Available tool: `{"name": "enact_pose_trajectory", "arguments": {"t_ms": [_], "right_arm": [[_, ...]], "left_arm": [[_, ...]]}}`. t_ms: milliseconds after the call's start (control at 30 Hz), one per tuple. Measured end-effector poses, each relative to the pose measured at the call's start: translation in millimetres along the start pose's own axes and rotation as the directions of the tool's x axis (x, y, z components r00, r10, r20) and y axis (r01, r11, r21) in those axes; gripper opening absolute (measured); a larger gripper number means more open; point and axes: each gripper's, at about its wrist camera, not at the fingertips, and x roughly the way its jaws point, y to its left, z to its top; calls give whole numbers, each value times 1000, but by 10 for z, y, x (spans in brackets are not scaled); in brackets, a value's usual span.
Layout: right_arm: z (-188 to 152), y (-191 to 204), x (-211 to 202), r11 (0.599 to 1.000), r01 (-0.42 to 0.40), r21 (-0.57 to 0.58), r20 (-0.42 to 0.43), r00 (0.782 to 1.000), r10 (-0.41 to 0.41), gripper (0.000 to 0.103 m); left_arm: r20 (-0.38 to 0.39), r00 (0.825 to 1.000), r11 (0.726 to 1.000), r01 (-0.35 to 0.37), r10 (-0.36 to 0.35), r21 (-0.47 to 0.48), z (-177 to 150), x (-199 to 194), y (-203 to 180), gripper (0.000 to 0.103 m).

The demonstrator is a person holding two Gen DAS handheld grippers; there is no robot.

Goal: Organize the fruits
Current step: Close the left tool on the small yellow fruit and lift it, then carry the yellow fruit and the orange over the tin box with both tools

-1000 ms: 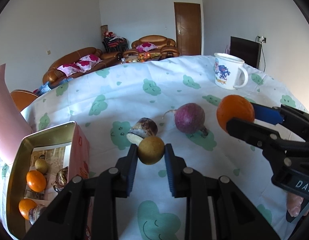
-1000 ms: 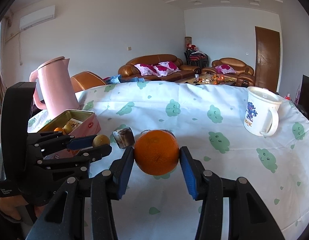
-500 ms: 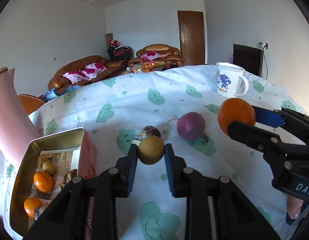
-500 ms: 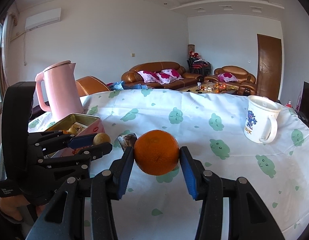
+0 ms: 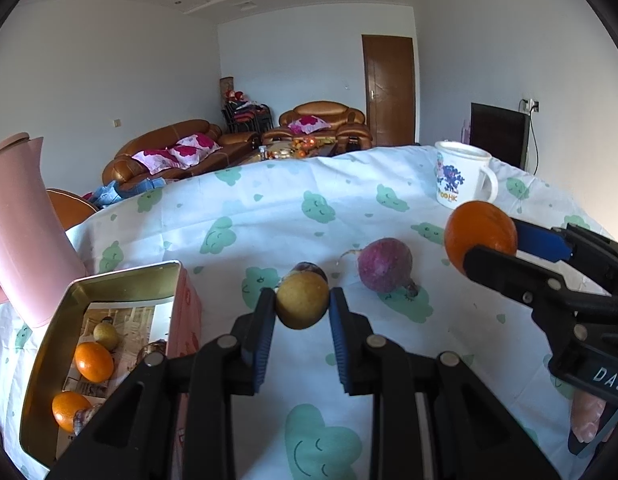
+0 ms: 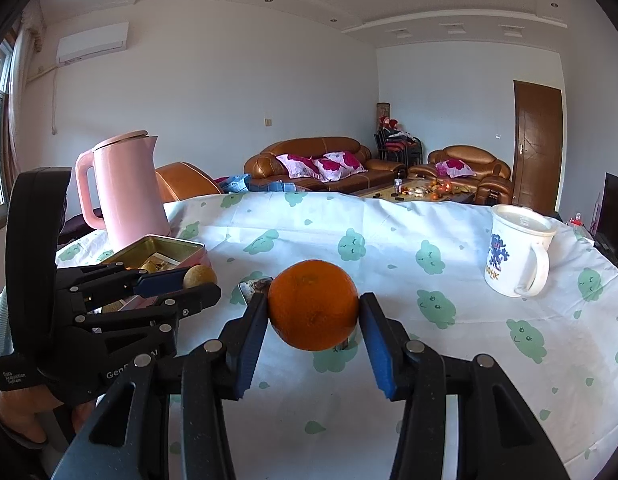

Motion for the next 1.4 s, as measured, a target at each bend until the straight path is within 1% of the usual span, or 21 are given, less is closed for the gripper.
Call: {"name": "enact_pose_trajectory", "arguments": {"t_ms": [367, 633, 700, 800, 933, 1233, 1400], "right_arm": [[-8, 50, -79, 1000, 9, -27, 48, 999, -8, 49], [0, 123, -31, 998, 20, -56, 29, 999, -18, 49], [10, 142, 5, 999, 8, -53, 11, 1000, -7, 49], [46, 215, 17, 998, 0, -65, 7, 1000, 1, 49], [131, 323, 62, 997, -44, -59, 1, 999, 44, 49], [270, 625, 223, 990, -115, -85, -31, 993, 113, 49], [347, 788, 317, 984, -141, -111, -39, 990, 137, 49]], "left_arm": [[48, 998, 1000, -26, 27, -13, -14, -122, 22, 28], [82, 996, 999, -42, 43, -13, -41, -247, 60, 28], [89, 995, 999, -47, 49, -18, -40, -283, 95, 28], [92, 994, 998, -57, 60, -32, -38, -340, 179, 28], [85, 993, 996, -76, 80, -54, -43, -388, 310, 28], [74, 990, 990, -109, 116, -91, -91, -501, 599, 28], [71, 987, 984, -137, 145, -115, -100, -546, 772, 28]]}}
